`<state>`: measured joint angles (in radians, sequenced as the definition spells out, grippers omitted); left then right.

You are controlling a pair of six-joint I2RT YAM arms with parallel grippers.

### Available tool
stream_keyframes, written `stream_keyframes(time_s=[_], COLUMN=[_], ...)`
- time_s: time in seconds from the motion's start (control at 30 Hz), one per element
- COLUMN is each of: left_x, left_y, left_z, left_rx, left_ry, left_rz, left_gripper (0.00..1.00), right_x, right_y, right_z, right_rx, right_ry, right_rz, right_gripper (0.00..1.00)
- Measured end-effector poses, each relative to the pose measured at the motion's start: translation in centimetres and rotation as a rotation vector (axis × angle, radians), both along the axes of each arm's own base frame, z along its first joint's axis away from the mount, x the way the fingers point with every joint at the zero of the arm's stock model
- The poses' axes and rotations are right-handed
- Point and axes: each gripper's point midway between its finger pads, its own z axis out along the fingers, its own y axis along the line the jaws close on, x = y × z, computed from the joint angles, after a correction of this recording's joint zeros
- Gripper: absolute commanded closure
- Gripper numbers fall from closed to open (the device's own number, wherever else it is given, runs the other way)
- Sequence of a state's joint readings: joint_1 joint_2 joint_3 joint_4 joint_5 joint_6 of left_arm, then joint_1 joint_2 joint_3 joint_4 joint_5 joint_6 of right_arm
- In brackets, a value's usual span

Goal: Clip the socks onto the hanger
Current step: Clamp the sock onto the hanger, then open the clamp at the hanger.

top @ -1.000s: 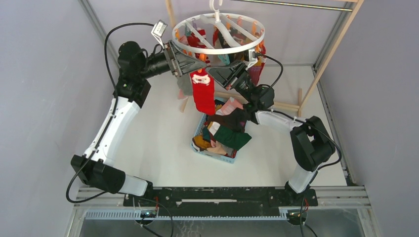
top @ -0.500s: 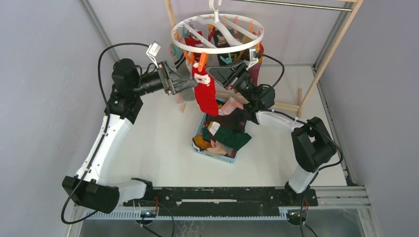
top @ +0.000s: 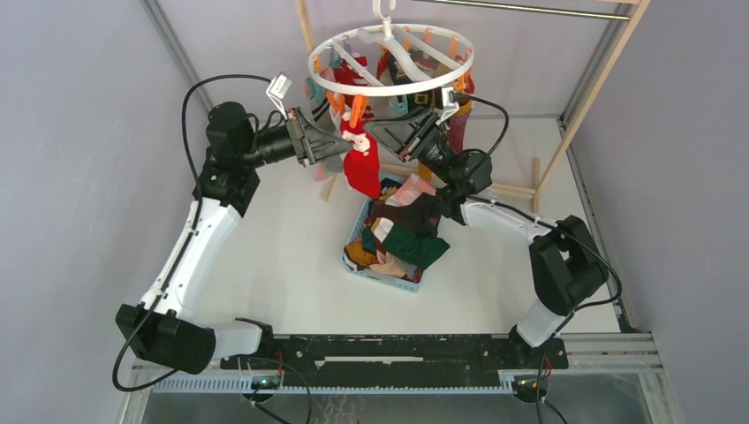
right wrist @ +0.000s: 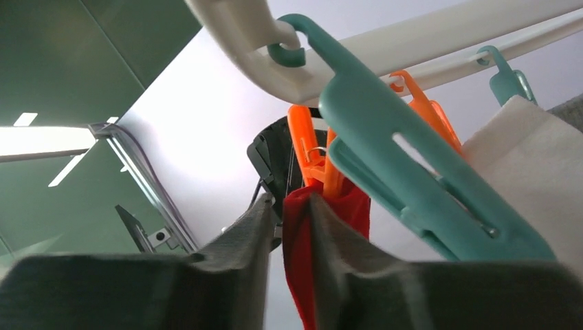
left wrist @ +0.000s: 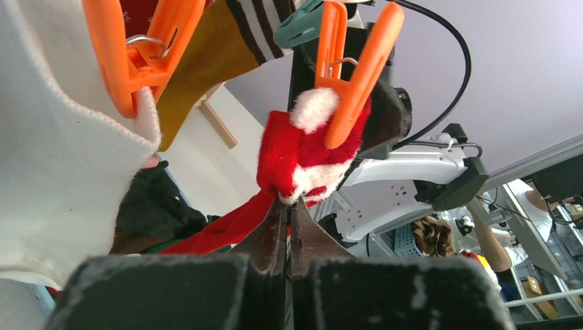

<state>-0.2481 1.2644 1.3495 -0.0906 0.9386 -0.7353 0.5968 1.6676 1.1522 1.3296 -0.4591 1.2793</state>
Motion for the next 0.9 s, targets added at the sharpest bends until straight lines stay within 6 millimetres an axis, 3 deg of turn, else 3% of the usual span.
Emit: stream_keyframes(time_s=[0.07,0.13,0.57,0.9], left_x=[0.0,0.1,0.2,-0.6], left_y=[0.1,0.2,1.4,1.6], left_z=[0.1,0.1,-1.2,-0.8], left_rx=[0.000,0.004,0.071,0.070], left_ry=[-0.007,-0.015,-0.022,-0.027], left_rz=[0.002,0.014,0.071,0.068], left_gripper=[1.00,1.00,1.00,1.00], right_x=[0.0,-0.1,-1.5,1.6], right_y=[-0.3,-0.7,-5.7,-7.1], right_z=[0.0,-0.1,-2.8,-6.4], right_rx=[-0.017,-0.051,-0.373,-0.501], right_ry=[0.004,0.006,-0.028,0.015], right_rz=[-0.008,-0.024,-0.248,-0.351], right_gripper=[0.34,0.27,0.27,0.27])
